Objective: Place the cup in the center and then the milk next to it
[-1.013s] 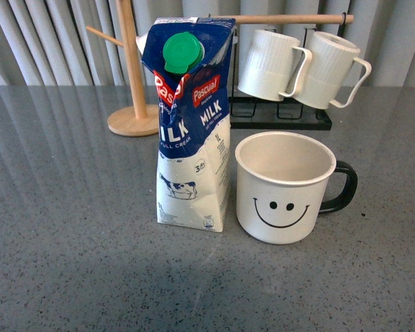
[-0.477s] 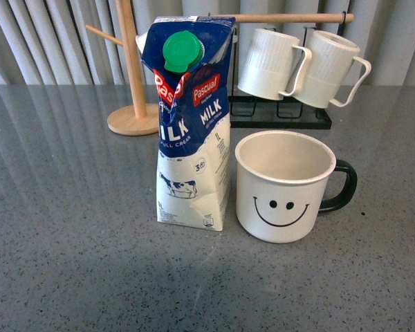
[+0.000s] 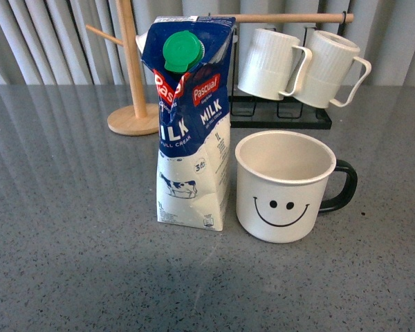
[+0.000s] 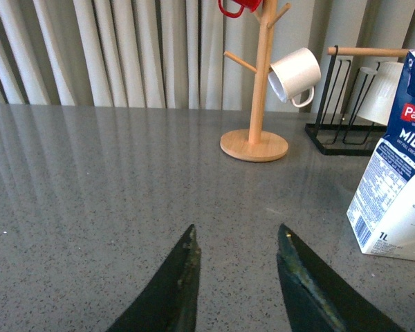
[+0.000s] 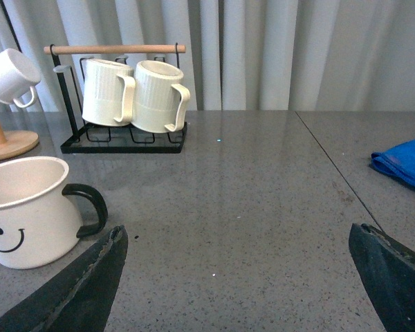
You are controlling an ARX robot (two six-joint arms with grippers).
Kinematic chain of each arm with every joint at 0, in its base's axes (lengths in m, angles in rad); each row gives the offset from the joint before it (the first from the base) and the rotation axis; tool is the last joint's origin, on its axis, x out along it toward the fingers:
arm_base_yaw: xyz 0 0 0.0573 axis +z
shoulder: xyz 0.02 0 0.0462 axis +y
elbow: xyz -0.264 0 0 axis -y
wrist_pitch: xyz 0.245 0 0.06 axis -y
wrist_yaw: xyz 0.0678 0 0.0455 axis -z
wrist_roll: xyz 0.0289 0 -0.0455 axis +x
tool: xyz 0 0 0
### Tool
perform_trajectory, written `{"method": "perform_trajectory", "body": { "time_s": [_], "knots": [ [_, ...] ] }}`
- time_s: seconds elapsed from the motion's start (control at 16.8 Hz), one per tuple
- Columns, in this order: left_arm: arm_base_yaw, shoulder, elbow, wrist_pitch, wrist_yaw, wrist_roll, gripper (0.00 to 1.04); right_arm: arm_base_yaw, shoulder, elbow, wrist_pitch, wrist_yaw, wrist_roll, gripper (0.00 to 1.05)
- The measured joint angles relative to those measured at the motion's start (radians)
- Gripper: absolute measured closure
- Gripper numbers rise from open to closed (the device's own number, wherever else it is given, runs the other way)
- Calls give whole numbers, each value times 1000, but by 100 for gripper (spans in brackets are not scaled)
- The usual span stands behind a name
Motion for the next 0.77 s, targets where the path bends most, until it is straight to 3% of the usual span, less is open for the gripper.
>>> {"method": "perform_trajectory", "body": {
  "time_s": [0.18,0.36,0.77],
  "knots": [
    [0,0,0,0,0,0,45,0,0,0,0,0,0,7],
    [0,0,0,0,0,1,5,0,0,0,0,0,0,7],
    [0,0,0,0,0,1,7,0,0,0,0,0,0,7]
  ]
}}
